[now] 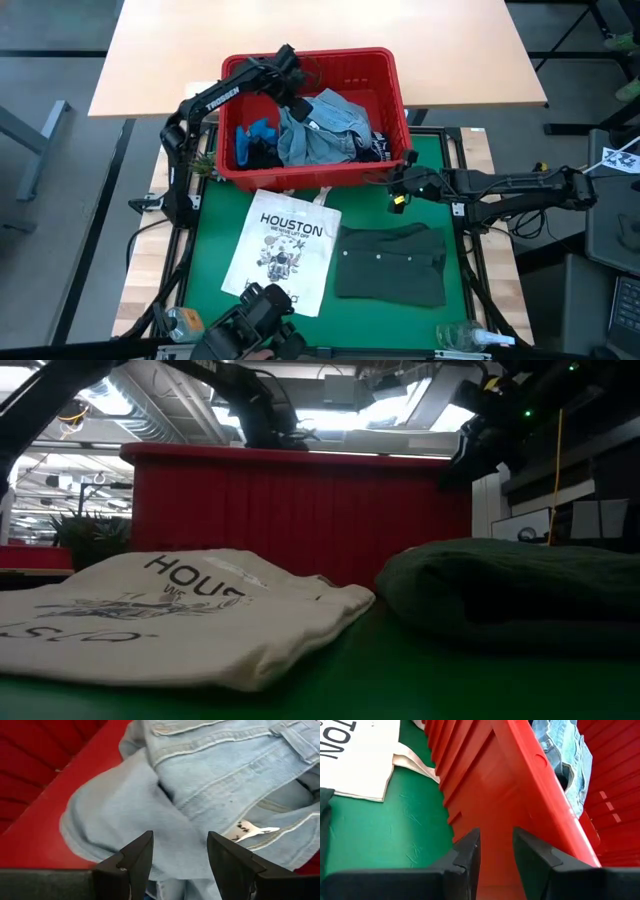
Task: Fold Laundry from Bin
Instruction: Fold the light blue jeans
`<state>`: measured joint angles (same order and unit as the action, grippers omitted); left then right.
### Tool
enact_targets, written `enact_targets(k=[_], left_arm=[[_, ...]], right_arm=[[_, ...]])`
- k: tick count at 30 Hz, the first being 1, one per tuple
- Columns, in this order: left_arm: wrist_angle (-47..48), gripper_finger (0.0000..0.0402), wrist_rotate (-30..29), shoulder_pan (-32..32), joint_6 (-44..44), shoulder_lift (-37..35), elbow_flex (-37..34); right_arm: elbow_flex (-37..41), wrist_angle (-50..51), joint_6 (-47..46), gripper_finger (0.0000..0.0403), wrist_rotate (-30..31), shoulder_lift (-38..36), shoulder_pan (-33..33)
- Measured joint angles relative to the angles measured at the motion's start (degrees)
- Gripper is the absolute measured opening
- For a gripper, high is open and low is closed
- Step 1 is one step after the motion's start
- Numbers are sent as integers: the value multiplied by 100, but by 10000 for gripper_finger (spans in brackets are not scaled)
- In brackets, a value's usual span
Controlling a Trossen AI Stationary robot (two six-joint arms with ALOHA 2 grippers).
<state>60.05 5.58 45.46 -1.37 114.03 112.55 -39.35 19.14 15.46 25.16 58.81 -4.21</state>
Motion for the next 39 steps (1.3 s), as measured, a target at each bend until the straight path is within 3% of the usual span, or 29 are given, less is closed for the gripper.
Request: enact_targets(k=[9, 18, 24, 31, 39], left_arm=[[148, 180, -92, -159, -125, 37, 2], [227, 175, -413, -358, -105, 511, 0], [-155, 112, -1128, -365, 252, 722, 2], [-1232, 15, -1100, -68, 378, 925, 0], [-1761, 28, -689, 222, 456, 1002, 56]], right_arm=[[0, 9, -7, 115, -37, 0, 0], [0, 24, -14, 115, -75, 0, 3], [0, 26, -15, 115, -76, 0, 4], [0, 26, -14, 115, -71, 0, 4], [0, -10, -13, 115, -22, 0, 7]])
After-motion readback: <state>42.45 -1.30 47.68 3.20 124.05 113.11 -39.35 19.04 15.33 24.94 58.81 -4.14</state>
